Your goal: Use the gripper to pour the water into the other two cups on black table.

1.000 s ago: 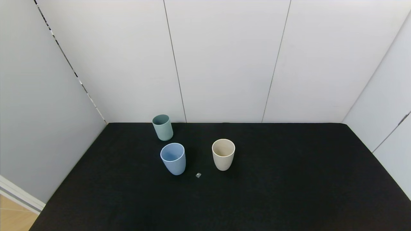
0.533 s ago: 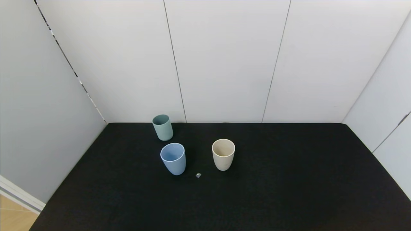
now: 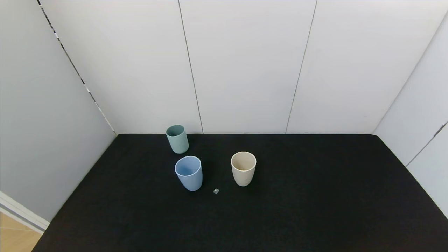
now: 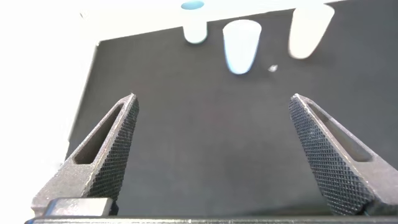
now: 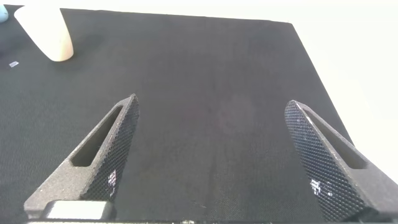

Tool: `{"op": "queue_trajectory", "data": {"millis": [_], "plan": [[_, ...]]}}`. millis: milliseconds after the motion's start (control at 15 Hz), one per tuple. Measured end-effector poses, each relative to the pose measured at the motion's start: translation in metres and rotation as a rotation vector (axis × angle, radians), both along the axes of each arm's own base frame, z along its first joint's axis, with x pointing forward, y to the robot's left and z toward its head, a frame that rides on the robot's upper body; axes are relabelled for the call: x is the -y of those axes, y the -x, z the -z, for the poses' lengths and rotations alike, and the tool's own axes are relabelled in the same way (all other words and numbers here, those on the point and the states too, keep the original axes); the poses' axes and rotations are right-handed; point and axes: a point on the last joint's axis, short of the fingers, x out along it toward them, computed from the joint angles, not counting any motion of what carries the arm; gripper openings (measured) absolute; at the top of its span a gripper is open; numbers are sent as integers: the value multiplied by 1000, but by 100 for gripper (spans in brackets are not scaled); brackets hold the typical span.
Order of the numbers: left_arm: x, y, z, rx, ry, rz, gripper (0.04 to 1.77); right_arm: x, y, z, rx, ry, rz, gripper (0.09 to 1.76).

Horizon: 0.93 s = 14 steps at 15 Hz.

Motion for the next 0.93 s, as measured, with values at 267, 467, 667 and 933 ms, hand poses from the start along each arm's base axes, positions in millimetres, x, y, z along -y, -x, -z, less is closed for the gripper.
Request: {"op": "queue_trajectory", "data": {"millis": [267,467,667,933], "plan": [[0,-4,18,-12,-68,-16,172,0,0,0,0,0,0,171],[0,-4,20,-15,-71,-15,172,0,0,0,0,0,0,171],[0,-4,20,-15,-76,-14,172,0,0,0,0,0,-1,171],[0,-4,20,-13,-80,-18,172,0,0,0,0,0,0,171]]}}
